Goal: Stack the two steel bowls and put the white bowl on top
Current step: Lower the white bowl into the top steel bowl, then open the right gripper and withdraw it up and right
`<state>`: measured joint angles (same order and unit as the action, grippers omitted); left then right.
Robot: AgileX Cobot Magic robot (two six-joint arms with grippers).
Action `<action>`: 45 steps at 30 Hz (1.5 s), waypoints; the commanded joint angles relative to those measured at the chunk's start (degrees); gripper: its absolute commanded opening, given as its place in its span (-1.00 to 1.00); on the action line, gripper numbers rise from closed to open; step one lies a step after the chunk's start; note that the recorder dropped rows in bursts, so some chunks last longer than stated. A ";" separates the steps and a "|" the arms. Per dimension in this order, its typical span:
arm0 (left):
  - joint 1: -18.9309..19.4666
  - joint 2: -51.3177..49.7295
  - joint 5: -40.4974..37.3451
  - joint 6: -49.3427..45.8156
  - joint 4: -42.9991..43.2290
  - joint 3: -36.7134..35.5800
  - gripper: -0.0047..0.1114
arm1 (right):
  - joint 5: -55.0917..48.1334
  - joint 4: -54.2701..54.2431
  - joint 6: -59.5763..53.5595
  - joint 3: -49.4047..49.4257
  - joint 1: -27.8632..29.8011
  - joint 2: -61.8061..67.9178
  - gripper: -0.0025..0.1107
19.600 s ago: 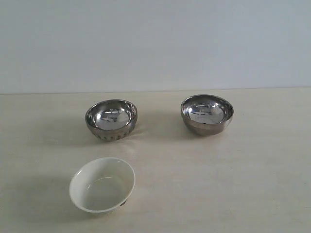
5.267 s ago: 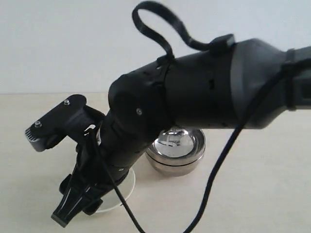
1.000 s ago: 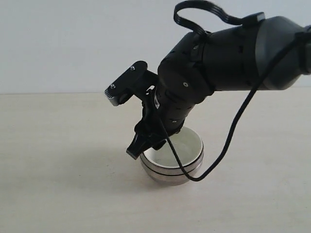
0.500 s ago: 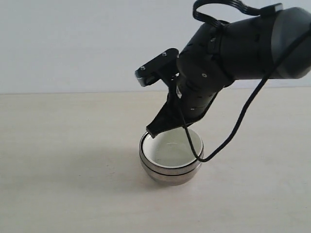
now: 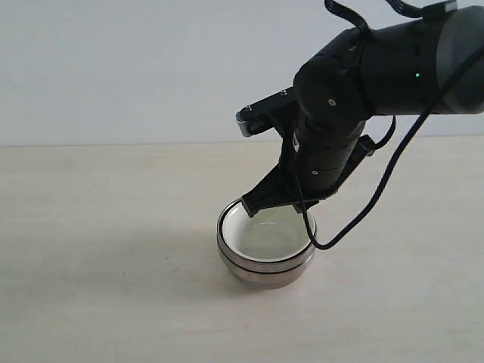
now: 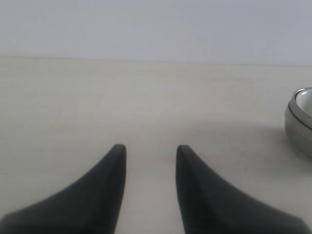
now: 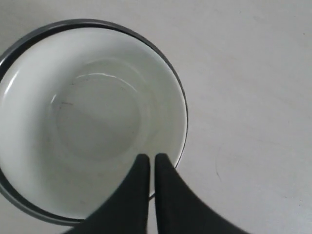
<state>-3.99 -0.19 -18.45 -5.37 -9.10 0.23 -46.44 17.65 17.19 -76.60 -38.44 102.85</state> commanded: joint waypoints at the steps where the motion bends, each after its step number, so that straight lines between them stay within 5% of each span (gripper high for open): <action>1: 0.16 0.19 0.38 -0.16 -0.07 -0.23 -0.36 | -0.97 0.06 0.30 0.41 0.34 0.00 -0.96; 25: 0.16 0.19 0.38 -0.16 -0.07 -0.23 -0.36 | 8.61 0.91 0.53 3.88 1.29 -1.29 -0.96; 45: 0.16 0.19 0.38 -0.16 -0.07 -0.23 -0.36 | 2.86 0.77 -1.69 3.98 1.18 -35.92 -0.96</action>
<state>-3.99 -0.19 -18.45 -5.37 -9.10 0.23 -42.02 18.24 16.19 -72.33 -37.56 71.76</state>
